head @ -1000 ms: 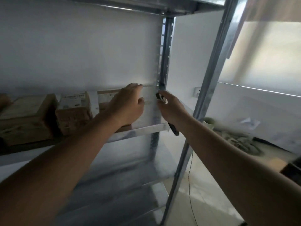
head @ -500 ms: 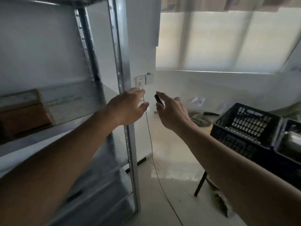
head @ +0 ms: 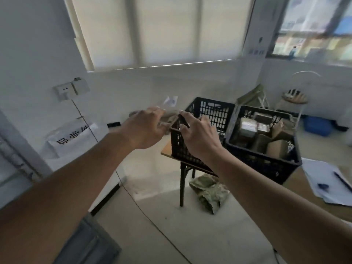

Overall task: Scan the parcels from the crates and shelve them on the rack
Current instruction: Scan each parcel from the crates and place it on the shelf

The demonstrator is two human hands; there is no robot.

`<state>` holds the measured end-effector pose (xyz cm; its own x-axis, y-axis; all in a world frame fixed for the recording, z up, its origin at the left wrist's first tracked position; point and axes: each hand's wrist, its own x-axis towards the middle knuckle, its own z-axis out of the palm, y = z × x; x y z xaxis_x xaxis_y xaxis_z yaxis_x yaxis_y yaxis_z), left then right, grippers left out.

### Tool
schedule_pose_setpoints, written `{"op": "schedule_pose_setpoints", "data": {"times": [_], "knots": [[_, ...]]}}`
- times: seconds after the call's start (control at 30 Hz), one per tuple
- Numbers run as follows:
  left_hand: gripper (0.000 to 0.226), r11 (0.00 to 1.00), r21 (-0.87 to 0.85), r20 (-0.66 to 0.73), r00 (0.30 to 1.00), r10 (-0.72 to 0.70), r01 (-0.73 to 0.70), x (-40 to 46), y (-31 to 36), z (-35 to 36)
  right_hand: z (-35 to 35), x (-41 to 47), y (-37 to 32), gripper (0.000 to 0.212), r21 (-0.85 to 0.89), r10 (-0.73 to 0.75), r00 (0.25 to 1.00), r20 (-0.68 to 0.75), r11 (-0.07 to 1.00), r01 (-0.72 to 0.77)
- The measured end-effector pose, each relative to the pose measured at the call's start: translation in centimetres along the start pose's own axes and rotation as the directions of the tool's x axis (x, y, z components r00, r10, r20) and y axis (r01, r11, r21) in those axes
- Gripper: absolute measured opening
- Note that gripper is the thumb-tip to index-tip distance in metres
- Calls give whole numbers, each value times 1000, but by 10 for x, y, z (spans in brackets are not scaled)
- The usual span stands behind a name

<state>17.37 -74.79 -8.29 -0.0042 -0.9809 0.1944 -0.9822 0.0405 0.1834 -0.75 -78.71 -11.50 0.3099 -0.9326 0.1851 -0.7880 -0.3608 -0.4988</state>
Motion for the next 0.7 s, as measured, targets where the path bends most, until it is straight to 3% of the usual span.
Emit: {"op": "schedule_pose_setpoints", "data": {"times": [0.47, 0.7], "knots": [[64, 928, -167, 126, 926, 356, -334, 207, 108, 130, -26, 81, 199, 52, -113, 358, 922, -149, 920, -375], [60, 878, -250, 241, 852, 465, -408, 294, 134, 206, -11, 120, 275, 53, 16, 531, 836, -139, 845, -535]]}}
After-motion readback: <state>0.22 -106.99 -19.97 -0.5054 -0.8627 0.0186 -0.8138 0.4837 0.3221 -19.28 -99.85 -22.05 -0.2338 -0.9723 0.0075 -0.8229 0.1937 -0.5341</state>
